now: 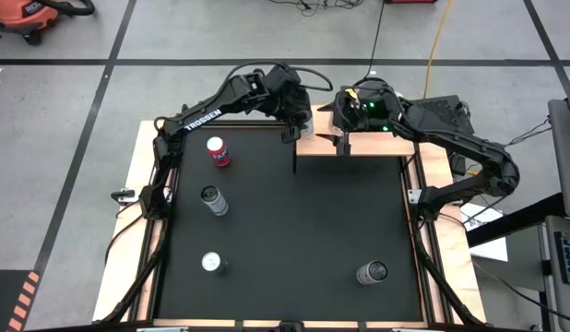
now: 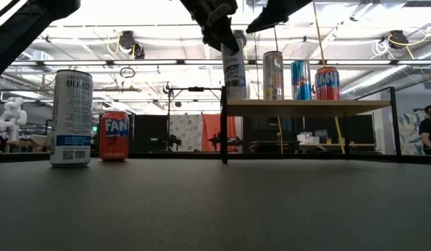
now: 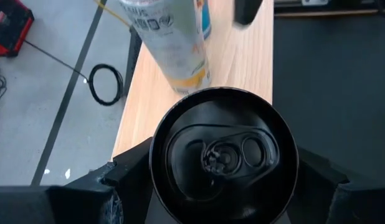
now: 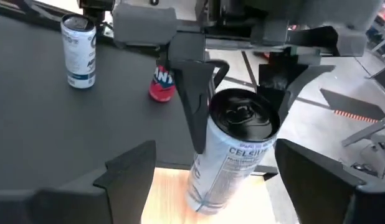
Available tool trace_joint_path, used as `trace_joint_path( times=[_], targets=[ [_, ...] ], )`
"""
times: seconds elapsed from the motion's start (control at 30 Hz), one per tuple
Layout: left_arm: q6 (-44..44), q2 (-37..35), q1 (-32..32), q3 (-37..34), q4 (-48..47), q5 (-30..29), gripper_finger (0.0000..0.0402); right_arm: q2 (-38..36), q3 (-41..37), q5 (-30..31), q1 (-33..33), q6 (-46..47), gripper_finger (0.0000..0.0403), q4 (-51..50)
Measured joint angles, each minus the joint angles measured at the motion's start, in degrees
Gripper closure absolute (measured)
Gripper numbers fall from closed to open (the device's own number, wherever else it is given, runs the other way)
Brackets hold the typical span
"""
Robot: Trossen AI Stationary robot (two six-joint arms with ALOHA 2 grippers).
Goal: Place canned beverage on shelf
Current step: Put the bottom white blue soda can on the shelf
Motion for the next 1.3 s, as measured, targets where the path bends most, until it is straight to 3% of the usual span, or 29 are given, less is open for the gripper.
trace_joint_path(
  times=[0.6, 0.8, 1.3],
  targets=[
    [0.4, 2.3, -0.3, -0.1, 3.9, 3.0, 0.0123, 1.0, 0.0, -0.1, -2.9, 2.8, 0.0094, 0.9],
    [2.2, 3.2, 0.0, -0.1, 7.7, 0.0, 0.0123, -0.1, 0.0, -0.1, -3.0, 2.7, 0.0094, -0.7],
    [-0.1, 3.2, 0.8, -0.2, 7.7, -0.2, 0.0123, -0.3, 0.0, 0.1, -3.0, 2.1, 0.0094, -1.6]
  ],
)
